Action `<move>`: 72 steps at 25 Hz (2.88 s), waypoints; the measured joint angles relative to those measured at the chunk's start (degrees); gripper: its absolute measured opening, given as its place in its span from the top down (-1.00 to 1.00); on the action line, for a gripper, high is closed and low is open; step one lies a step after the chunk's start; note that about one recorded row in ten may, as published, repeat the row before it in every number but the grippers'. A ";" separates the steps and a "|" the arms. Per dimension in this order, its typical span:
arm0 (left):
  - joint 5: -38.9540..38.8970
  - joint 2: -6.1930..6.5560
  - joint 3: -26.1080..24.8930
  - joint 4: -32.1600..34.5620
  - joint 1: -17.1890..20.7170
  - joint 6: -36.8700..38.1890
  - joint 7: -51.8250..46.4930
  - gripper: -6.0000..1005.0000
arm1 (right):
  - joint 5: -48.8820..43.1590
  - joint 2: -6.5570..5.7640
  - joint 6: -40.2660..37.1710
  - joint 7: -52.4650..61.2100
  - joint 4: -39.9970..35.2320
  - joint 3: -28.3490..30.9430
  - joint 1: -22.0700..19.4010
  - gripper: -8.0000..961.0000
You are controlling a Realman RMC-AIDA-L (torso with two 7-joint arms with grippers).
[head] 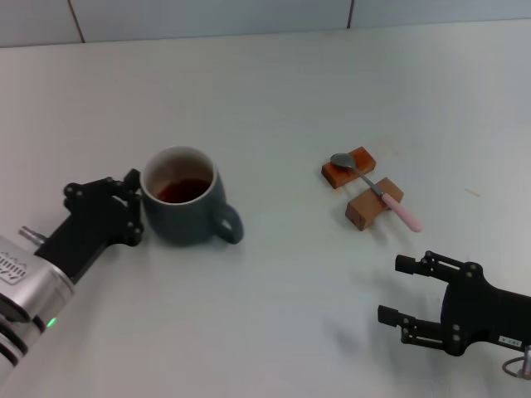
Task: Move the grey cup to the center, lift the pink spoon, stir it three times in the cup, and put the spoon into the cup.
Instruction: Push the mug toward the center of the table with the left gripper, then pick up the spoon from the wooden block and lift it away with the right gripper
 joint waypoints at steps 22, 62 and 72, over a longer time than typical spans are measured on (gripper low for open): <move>3.92 -0.11 -3.37 -9.78 -1.05 -2.01 -1.47 0.92 | -0.04 0.00 -0.04 0.00 0.00 0.00 0.19 -0.61; 9.05 0.17 21.18 9.92 6.10 19.96 -28.56 0.88 | -0.08 -0.05 0.21 0.09 0.00 0.00 0.89 -0.61; 9.00 0.23 18.12 9.88 6.63 19.22 -28.57 0.80 | -0.08 0.00 0.19 0.08 0.00 0.00 0.49 -0.61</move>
